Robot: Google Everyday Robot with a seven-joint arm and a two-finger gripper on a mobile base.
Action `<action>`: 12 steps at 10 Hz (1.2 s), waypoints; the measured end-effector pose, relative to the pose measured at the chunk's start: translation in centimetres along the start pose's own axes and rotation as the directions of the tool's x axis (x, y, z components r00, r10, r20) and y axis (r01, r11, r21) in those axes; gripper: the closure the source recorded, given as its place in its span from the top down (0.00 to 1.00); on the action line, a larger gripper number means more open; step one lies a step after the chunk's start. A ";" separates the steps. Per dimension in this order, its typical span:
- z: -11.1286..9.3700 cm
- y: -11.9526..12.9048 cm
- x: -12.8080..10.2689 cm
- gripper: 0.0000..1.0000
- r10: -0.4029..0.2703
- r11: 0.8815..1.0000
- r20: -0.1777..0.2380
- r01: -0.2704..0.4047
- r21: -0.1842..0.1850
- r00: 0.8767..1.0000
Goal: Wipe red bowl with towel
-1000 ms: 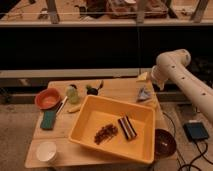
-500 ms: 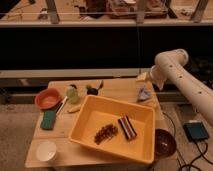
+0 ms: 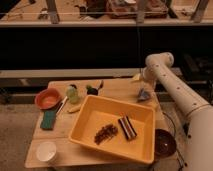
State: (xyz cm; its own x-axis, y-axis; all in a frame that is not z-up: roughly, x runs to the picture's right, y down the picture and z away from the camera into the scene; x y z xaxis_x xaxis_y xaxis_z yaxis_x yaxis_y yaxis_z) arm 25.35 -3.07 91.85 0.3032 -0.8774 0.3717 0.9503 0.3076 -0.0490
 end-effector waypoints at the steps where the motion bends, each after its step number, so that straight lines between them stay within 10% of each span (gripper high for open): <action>1: 1.0 0.0 0.2 0.80 -0.001 1.000 0.009 0.001 -0.016 1.000; 6: 5.1 1.5 0.4 0.80 0.004 0.995 0.024 -0.001 -0.096 1.000; 12: 8.4 2.3 1.7 0.80 0.015 0.994 0.032 -0.011 -0.109 0.999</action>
State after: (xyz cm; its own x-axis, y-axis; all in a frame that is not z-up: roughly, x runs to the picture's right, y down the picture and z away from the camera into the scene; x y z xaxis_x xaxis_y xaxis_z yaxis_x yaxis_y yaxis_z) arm 27.42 -0.78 100.12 0.3147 -0.8605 0.4006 0.9489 0.2753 -0.1541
